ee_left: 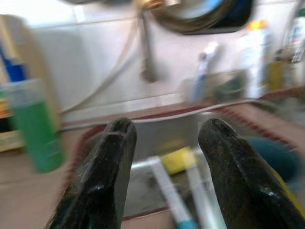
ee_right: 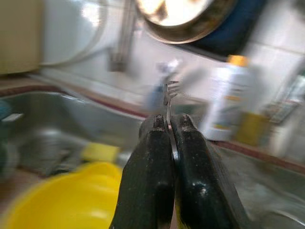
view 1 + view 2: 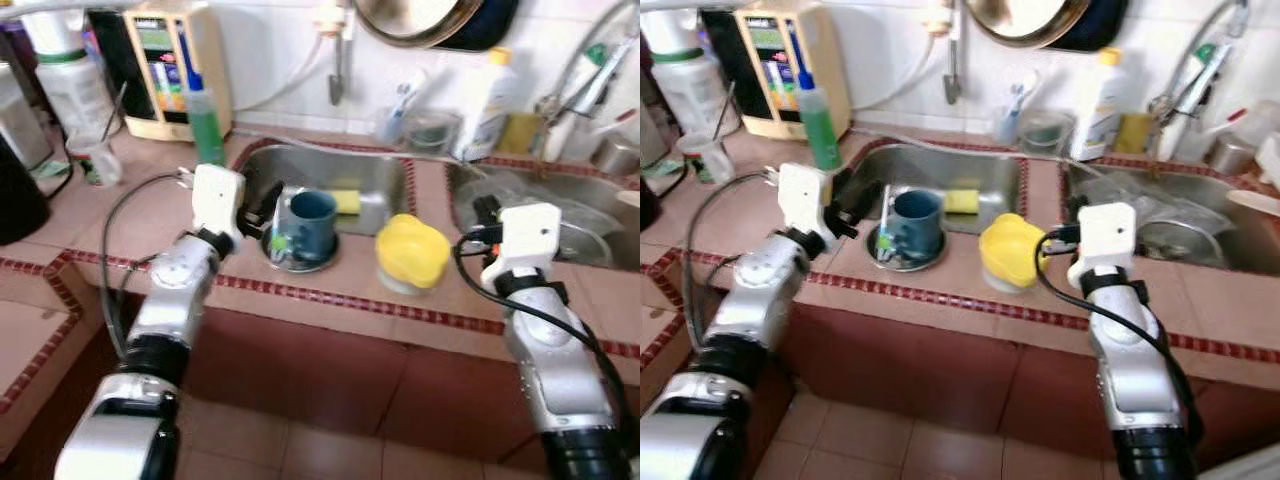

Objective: Kitchen organization

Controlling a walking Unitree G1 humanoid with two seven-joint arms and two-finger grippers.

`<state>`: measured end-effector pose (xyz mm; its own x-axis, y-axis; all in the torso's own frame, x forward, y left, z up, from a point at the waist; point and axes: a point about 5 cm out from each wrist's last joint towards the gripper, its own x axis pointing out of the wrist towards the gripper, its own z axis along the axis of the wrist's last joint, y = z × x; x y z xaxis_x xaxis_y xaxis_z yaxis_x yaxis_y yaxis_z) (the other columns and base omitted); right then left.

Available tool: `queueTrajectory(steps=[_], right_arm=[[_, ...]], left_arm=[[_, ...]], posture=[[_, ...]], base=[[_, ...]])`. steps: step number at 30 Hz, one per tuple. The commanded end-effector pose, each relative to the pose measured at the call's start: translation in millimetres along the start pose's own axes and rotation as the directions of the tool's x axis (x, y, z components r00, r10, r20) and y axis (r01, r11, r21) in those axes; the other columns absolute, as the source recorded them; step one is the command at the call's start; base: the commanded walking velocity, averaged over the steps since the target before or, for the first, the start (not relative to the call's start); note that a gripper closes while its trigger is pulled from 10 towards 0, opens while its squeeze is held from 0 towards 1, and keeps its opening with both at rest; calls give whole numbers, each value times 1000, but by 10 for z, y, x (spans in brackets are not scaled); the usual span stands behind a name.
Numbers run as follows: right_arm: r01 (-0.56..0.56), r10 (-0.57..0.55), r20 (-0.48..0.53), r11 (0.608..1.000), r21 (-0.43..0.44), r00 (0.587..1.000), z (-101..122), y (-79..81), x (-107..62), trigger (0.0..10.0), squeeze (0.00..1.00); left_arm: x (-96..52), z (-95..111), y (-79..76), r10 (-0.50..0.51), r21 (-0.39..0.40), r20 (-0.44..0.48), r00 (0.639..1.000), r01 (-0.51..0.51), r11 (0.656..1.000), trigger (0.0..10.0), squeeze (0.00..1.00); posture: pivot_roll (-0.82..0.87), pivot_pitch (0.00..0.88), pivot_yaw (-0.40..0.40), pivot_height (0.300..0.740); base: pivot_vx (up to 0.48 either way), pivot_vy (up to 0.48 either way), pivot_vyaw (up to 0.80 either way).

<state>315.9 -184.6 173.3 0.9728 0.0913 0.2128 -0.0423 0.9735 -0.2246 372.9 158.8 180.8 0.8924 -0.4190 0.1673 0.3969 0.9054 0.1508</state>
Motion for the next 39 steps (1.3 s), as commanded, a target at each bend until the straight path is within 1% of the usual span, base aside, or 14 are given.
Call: queueTrajectory(steps=[1,9,11,19,25,26,29,30,31,33,34,36,38,39], right_arm=[[15,-15,14,1000,-19,1000,45,-66,7,10000,0],[15,-14,10,1000,-13,1000,32,-54,-9,10000,0],[13,-13,9,1000,-14,1000,31,-53,-12,10000,0],[6,-6,1,1000,-13,1000,17,-51,-20,10000,0],[-20,21,-26,999,45,999,-15,-22,-10,10000,0],[-31,34,-32,996,82,999,-21,-22,-10,10000,0],[-57,62,-39,992,114,997,-22,-43,-9,10000,0],[-77,84,-50,989,128,995,-31,-70,-10,10000,0],[-77,84,-50,989,128,995,-31,-70,-10,10000,0],[-100,108,-62,988,114,992,-43,-116,-6,10000,0],[-116,123,-70,988,106,990,-51,-147,5,10000,0],[-124,134,-81,986,111,988,-64,-187,21,10000,0],[-126,138,-88,984,126,986,-67,-231,41,10000,0],[-134,148,-95,981,137,984,-63,-265,58,10000,0]], left_arm=[[109,160,-72,-51,13,43,998,51,999,10000,0],[140,237,-47,-78,36,51,996,76,996,10000,0],[141,240,-52,-89,60,47,995,86,994,10000,0],[144,251,-54,-96,59,51,994,93,994,10000,0],[138,304,-106,-133,69,82,988,128,989,10000,0],[140,315,-135,-149,75,78,986,143,987,10000,0],[145,335,-178,-181,75,77,981,175,982,10000,0],[142,345,-232,-222,78,72,972,216,973,10000,0],[142,345,-232,-222,78,72,972,216,973,10000,0],[134,355,-315,-284,87,66,957,278,957,10000,0],[120,372,-375,-320,125,75,944,310,943,10000,0],[106,380,-448,-360,161,75,930,344,925,10000,0],[96,369,-522,-398,155,58,916,386,910,10000,0],[80,375,-589,-436,148,48,899,425,893,10000,0]], posture=[[-147,0,29,740],[-150,0,38,740],[-151,0,40,740],[-146,0,36,740],[-141,0,33,740],[-140,0,33,740],[-139,0,31,740],[-138,0,30,740],[-138,0,30,740],[-135,0,28,740],[-130,0,26,740],[-124,0,24,740],[-124,0,25,740],[-121,0,23,740]], base=[[319,0,0],[322,0,0],[319,0,0],[322,0,0],[45,0,0],[0,0,0],[0,0,0],[0,0,0],[0,0,0],[0,0,0],[0,0,0],[0,0,0],[0,0,0],[0,0,0]])
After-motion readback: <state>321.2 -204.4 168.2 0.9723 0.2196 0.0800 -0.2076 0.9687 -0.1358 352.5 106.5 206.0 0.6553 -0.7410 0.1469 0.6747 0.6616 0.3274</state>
